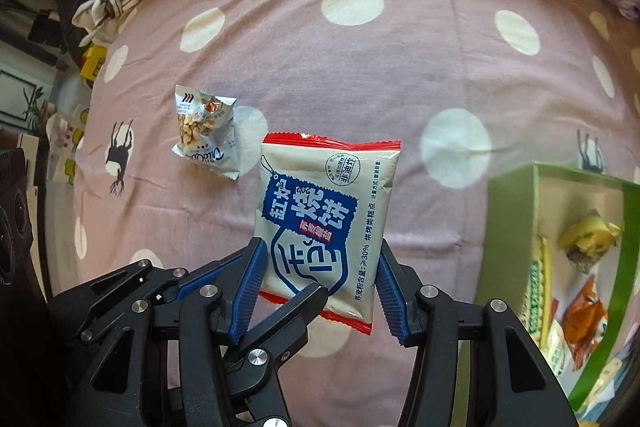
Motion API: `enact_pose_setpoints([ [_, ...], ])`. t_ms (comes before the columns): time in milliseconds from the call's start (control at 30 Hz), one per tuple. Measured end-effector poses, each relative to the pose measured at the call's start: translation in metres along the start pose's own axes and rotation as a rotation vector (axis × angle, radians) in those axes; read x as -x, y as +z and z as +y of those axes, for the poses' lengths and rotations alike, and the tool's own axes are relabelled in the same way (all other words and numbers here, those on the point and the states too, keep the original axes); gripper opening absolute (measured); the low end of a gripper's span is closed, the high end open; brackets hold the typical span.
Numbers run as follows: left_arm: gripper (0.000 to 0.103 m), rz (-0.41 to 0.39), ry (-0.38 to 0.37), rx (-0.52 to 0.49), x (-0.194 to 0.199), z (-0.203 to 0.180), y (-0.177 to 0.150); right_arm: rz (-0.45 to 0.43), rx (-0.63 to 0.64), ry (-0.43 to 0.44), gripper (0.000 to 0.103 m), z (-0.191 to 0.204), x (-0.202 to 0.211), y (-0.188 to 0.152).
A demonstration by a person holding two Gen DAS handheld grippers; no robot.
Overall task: Organize snacks
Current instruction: 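Carry the biscuit packet over the box and lower it in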
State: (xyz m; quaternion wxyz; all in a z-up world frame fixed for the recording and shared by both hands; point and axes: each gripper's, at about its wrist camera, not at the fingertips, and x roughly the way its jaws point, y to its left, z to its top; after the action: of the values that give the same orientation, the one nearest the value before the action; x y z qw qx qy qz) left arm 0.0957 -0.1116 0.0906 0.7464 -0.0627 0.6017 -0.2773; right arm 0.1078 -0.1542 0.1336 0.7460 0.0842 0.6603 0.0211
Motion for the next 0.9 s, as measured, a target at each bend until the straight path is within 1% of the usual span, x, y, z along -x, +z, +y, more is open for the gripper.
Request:
enact_pose_setpoints([
  [200,0.039,-0.010,0.007,-0.044,0.004,-0.028,-0.016,-0.038,-0.021,0.006,0.056,-0.018,0.019,-0.021],
  [333,0.039,-0.006,0.010,-0.065,0.002,-0.040,-0.026,-0.052,-0.039,0.011,0.056,-0.028,0.027,-0.037],
  [733,0.039,-0.003,0.019,-0.095,0.005,-0.059,-0.053,-0.087,-0.055,0.020,0.056,-0.035,0.039,-0.075],
  [900,0.038,0.001,0.003,-0.099,0.005,-0.065,-0.063,-0.098,-0.052,0.006,0.056,-0.036,0.043,-0.088],
])
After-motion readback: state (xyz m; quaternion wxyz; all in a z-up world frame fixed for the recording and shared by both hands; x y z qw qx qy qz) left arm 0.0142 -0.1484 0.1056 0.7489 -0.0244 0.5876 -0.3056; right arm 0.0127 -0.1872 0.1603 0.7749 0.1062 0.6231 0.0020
